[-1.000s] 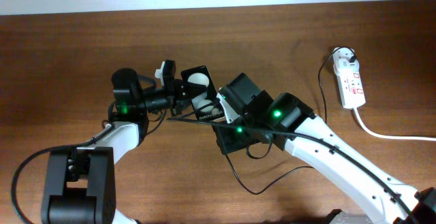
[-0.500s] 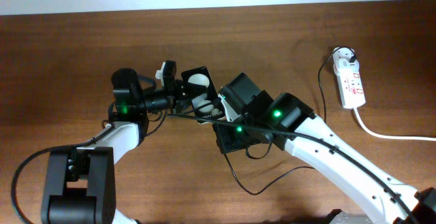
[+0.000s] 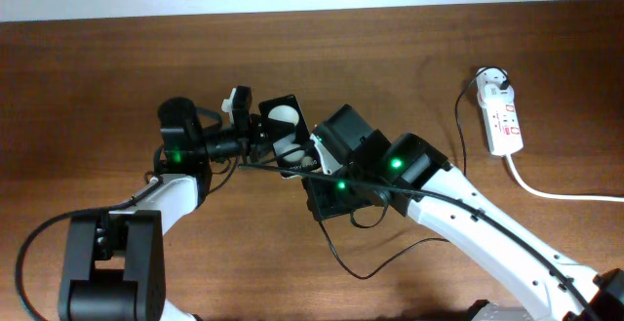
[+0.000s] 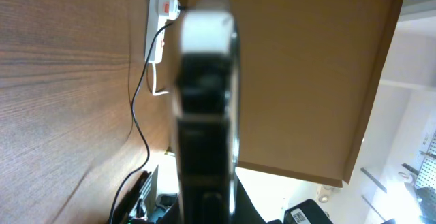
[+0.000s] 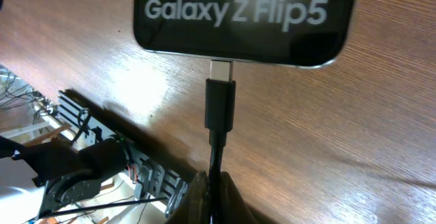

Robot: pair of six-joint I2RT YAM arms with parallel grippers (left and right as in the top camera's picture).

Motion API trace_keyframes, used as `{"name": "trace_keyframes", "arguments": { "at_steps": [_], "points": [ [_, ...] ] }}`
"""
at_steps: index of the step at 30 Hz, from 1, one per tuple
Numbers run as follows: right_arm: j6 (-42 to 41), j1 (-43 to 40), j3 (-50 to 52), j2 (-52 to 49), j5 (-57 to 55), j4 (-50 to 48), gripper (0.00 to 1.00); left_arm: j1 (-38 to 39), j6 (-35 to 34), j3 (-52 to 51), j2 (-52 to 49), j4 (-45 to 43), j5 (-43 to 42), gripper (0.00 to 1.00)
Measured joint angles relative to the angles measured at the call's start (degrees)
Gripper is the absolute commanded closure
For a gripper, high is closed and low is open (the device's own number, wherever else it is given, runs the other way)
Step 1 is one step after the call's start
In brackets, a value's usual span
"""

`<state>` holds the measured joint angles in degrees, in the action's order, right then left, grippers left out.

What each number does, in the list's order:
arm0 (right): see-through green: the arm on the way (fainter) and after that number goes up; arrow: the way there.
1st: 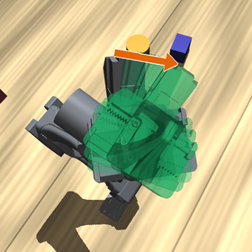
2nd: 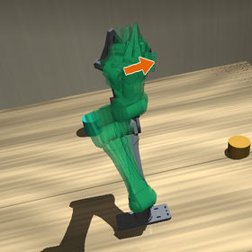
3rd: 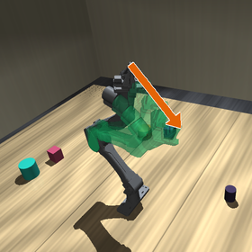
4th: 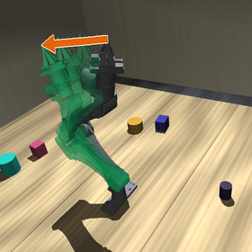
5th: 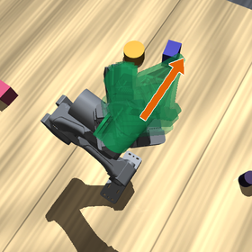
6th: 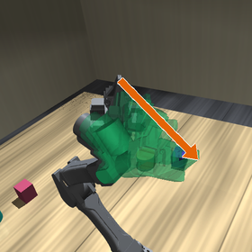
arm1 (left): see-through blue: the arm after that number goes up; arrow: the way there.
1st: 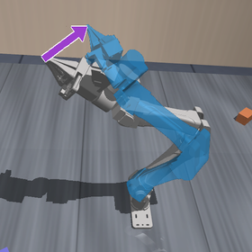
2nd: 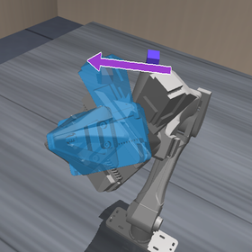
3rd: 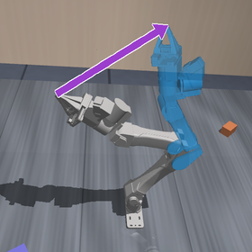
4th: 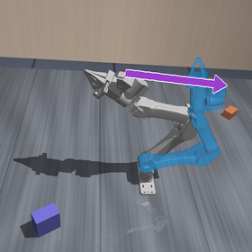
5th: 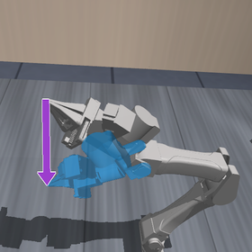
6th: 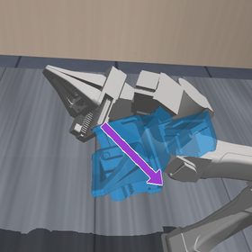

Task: Plug charger to phone and switch on socket
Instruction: 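Push the cable plug up into the phone's bottom port with the right gripper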

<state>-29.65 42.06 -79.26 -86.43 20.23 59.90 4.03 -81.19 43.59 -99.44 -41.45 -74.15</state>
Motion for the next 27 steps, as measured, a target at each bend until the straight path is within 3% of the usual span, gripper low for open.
{"name": "trace_keyframes", "arguments": {
  "at_steps": [20, 27],
  "points": [
    [-1.9, 0.15, 0.02, 0.0, -2.91, 0.63, 0.96, -0.02, 0.83, 0.24, 0.0, -0.04, -0.42, 1.0],
    [-2.08, 0.44, 0.63, -0.22, -3.26, -3.61, 0.96, -0.63, 2.4, 0.42, 0.0, -0.22, 0.87, 1.0]
  ]
}}
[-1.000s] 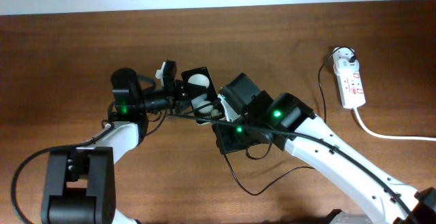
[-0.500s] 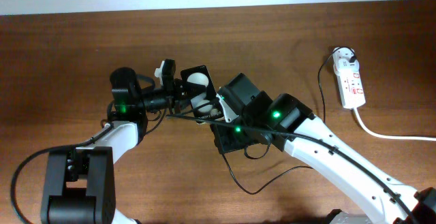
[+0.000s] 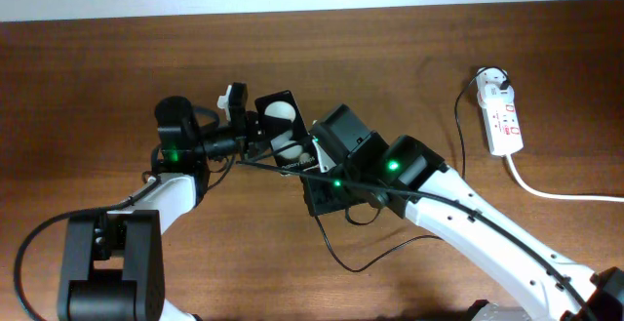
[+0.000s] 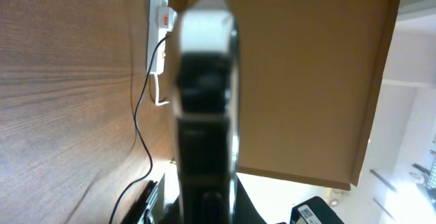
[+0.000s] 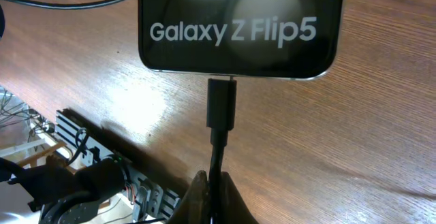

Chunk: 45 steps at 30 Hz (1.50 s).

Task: Plug charger to phone and switch on socket
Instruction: 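Push the cable plug up into the phone's bottom port with the right gripper, then lower the phone onto the table with the left gripper and release it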

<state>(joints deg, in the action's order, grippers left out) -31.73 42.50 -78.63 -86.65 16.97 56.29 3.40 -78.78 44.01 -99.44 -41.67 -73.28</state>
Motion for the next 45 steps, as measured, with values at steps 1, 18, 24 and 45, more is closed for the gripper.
{"name": "trace_keyframes", "arguments": {
  "at_steps": [1, 18, 24, 45],
  "points": [
    [-0.02, 0.09, 0.0, -0.22, -0.61, -0.04, 0.96, 0.0, 0.72, 0.17, 0.0, -0.02, 0.0, 1.0],
    [1.03, 0.24, -0.24, 1.49, -7.37, 6.34, 0.69, 0.98, 17.31, 0.81, -0.02, 0.22, 1.95, 1.0],
    [13.27, 0.24, -1.2, 1.7, -7.93, 4.15, 0.52, 0.98, 25.29, 0.81, -0.02, 0.26, 2.6, 1.0],
    [10.91, 0.24, -1.64, -5.42, -6.45, -5.46, 0.62, 0.07, 7.67, 0.79, -0.24, 5.84, 1.68, 1.0]
  ]
}}
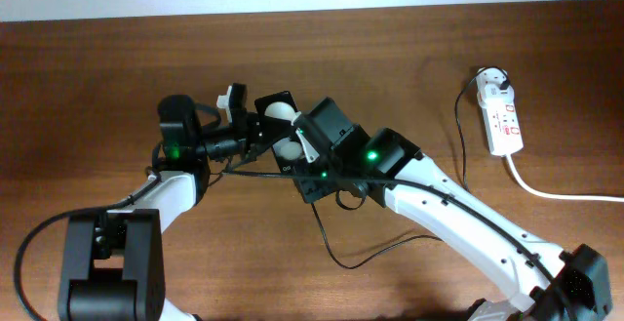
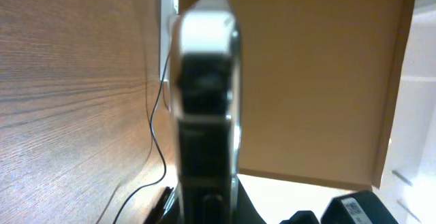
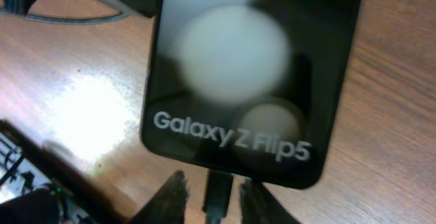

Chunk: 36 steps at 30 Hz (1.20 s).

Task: Plug charger to phone and switch on socket
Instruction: 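Lower the phone onto the table with the left gripper and release it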

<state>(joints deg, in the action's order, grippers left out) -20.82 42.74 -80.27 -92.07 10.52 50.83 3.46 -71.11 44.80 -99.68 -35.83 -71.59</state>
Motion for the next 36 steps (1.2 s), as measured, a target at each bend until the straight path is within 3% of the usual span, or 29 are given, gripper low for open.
{"name": "trace_keyframes", "arguments": {
  "at_steps": [2, 4, 5, 8, 9, 12, 14, 16, 20, 22, 25, 29, 36],
  "points": [
    [0.07, -0.11, -2.47, -0.04, 2.86, 4.04, 0.59, 0.66, 1.27, -0.07, -0.09, -3.04, -2.12, 1.0],
    [1.36, -0.22, -8.68, 1.2, 3.93, 20.0, 0.53, 0.66, 1.99, -0.07, -0.09, -3.04, -0.72, 1.0],
    [2.4, -0.22, -12.09, 3.19, 4.13, 22.05, 0.5, 0.66, 2.43, -0.13, -0.09, -4.0, 0.5, 1.0],
    [3.91, -0.22, -22.86, 13.4, -1.97, 32.33, 0.23, 2.56, 2.78, -0.28, -0.07, -9.03, 3.78, 1.0],
    [4.39, -0.22, -23.63, 17.09, -5.81, 33.31, 0.01, 3.87, 2.8, -0.26, -0.07, -9.11, 5.25, 1.0],
    [4.59, -0.28, -24.92, 30.21, -16.57, 35.1, 0.01, 8.79, 2.97, 0.04, 0.61, -8.44, 10.29, 1.0],
    [4.57, -0.28, -25.03, 39.08, -23.12, 37.44, 0.01, 11.74, 5.53, 4.22, 1.03, -3.13, 14.23, 1.0],
    [4.52, -0.28, -25.11, 43.5, -25.59, 37.55, 0.01, 14.21, 10.8, 10.8, 1.38, 14.36, 18.21, 1.0],
    [4.57, -0.28, -24.83, 44.83, -28.87, 39.85, 0.01, 20.35, 30.05, 31.26, 1.38, 54.82, 33.4, 1.0],
    [4.57, -0.28, -23.89, 44.83, -29.4, 39.89, 0.01, 21.35, 36.5, 37.16, 1.44, 62.38, 38.1, 1.0],
    [4.57, -0.28, -21.35, 44.83, -29.59, 39.93, 0.01, 20.5, 43.56, 40.09, 1.42, 66.49, 40.17, 1.0],
    [4.59, -0.28, -20.26, 44.83, -29.59, 40.0, 0.01, 19.17, 50.84, 40.61, -7.87, 69.05, 32.96, 1.0],
    [4.61, -0.28, -20.2, 44.83, -29.59, 40.02, 0.01, 13.53, 52.96, 40.61, -24.35, 68.11, 25.99, 1.0]
  ]
}}
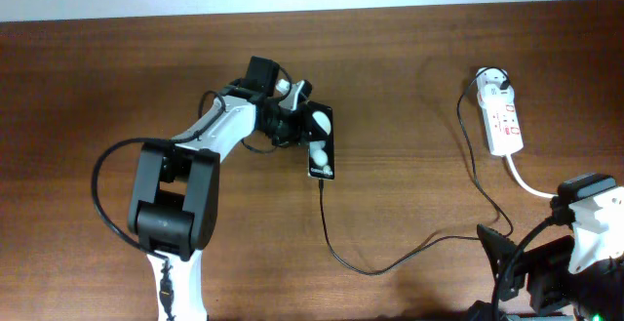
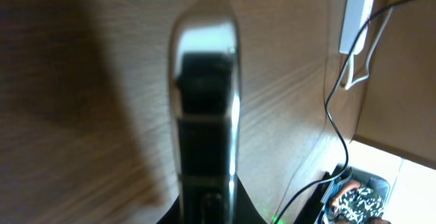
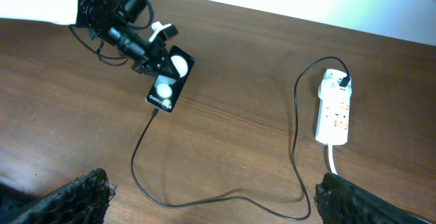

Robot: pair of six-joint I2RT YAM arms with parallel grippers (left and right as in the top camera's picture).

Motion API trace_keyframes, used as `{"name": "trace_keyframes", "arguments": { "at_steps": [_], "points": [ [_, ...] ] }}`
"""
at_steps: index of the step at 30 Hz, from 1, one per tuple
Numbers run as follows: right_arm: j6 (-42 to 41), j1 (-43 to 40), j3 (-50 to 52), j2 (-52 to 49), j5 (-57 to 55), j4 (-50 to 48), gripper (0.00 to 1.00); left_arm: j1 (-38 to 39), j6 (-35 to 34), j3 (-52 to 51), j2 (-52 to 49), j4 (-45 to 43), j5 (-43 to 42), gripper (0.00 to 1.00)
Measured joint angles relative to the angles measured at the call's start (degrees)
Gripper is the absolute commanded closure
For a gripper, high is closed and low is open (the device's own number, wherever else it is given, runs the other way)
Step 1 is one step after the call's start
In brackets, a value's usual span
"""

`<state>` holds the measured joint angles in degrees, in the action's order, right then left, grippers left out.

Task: Plug charger to phone and switch on socket
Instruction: 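Lower the phone onto the table with the left gripper and release it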

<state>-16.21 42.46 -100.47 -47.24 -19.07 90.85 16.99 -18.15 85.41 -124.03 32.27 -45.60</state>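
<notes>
The black flip phone (image 1: 321, 143) faces up near the table's middle, with my left gripper (image 1: 298, 116) shut on its upper end. The left wrist view shows it edge-on (image 2: 204, 108) between the jaws. The black charger cable (image 1: 336, 253) is plugged into the phone's lower edge and runs right to the white power strip (image 1: 503, 118), which also shows as the strip (image 3: 333, 114). My right gripper (image 3: 218, 200) stands open and empty at the front right, far from the phone (image 3: 167, 82). The strip's switch is too small to read.
The strip's white mains lead (image 1: 556, 190) trails off the right edge. The cable's slack loops across the bare wooden table (image 1: 117, 77) in front of the phone. My right arm (image 1: 580, 248) fills the front right corner.
My right gripper was open at the phone's lower edge beside the plug; it now sits at the front right corner. My left gripper has moved the phone rightward, the cable still attached.
First my right gripper held the cable with its plug just under the phone's port, my left gripper holding the phone. The plug then met the port. Later the right fingers stood open beside it. Now the right arm is away and the cable stays in.
</notes>
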Motion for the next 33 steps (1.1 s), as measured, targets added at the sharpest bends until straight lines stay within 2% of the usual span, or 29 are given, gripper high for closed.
{"name": "trace_keyframes", "arguments": {
  "at_steps": [2, 7, 14, 15, 16, 19, 25, 29, 33],
  "points": [
    [-0.04, 0.0, 0.0, 0.0, 0.0, 0.02, 0.01, -0.57, 0.0, 0.0, -2.1, -0.33, 0.09, 1.0],
    [-0.02, 0.0, 0.0, 0.0, 0.0, 0.02, 0.01, -0.28, -0.11, 0.02, -3.39, 0.26, 1.7, 0.88],
    [-0.04, 0.0, 0.0, 0.0, 0.0, 0.02, 0.01, 0.02, 0.39, 1.01, -3.37, 1.9, 6.45, 0.57],
    [-0.04, 0.0, 0.0, 0.0, 0.0, 0.02, 0.01, 0.02, 0.37, 1.25, -3.34, 2.21, 6.4, 0.5],
    [-0.02, 0.0, 0.0, 0.0, 0.0, 0.02, 0.01, 0.09, 0.44, 1.51, -3.19, 2.47, 6.69, 0.31],
    [-0.02, 0.0, 0.0, 0.0, 0.0, 0.04, 0.01, 0.26, 0.46, 2.32, -1.97, 3.54, 7.74, 0.01],
    [-0.02, 0.0, 0.0, 0.0, 0.0, 0.02, 0.01, 0.24, 0.61, 2.71, -1.11, 4.13, 9.4, 0.01],
    [-0.04, 0.0, 0.0, 0.0, 0.0, 0.02, 0.01, 0.11, 0.63, 3.13, -0.31, 6.69, 14.84, 0.01],
    [-0.02, 0.0, 0.04, 0.0, 0.0, 0.02, 0.01, -4.87, 0.61, 2.38, 3.23, 9.07, 21.05, 0.01]
  ]
}}
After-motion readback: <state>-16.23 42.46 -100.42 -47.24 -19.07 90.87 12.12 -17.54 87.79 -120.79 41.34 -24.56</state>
